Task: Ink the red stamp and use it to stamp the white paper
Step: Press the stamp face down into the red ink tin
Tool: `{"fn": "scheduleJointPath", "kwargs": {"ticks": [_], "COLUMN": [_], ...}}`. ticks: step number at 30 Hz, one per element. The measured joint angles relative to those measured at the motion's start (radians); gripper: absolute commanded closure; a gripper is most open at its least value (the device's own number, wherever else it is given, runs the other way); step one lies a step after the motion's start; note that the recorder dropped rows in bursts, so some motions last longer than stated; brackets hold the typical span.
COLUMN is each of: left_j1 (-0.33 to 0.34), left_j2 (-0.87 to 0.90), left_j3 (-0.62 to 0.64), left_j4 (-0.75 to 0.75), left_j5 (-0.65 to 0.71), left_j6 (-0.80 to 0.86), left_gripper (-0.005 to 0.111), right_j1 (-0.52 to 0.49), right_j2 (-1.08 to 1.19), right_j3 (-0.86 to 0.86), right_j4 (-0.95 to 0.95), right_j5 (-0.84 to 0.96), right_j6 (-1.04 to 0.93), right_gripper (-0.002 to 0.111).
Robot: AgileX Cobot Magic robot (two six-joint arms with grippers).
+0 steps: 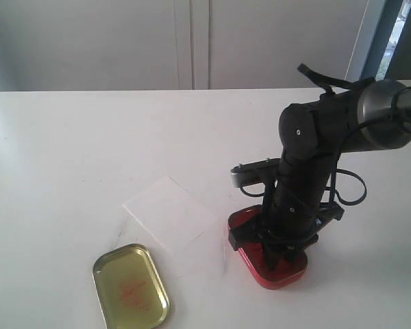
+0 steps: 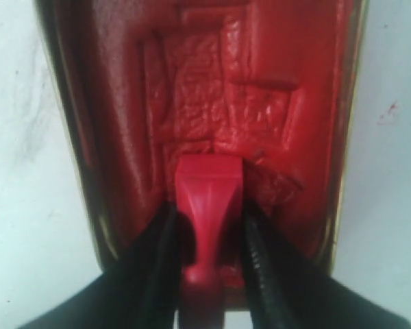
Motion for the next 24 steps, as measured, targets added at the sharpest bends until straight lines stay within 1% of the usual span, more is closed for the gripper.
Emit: {"fn": "scheduleJointPath", "kwargs": {"ticks": [24], "left_j1": [0.000], "left_j2": [0.000], "left_j3": [0.000], "left_j4": [0.000], "left_j5": [0.000], "left_j6": [0.000], "left_gripper": [0.107], "right_j1": [-0.001], "right_j2": [0.007], "right_j3": [-0.006], "right_j4": [0.002], "right_j5": [0.000], "right_j6": [0.000], "right_gripper": [0.108]}}
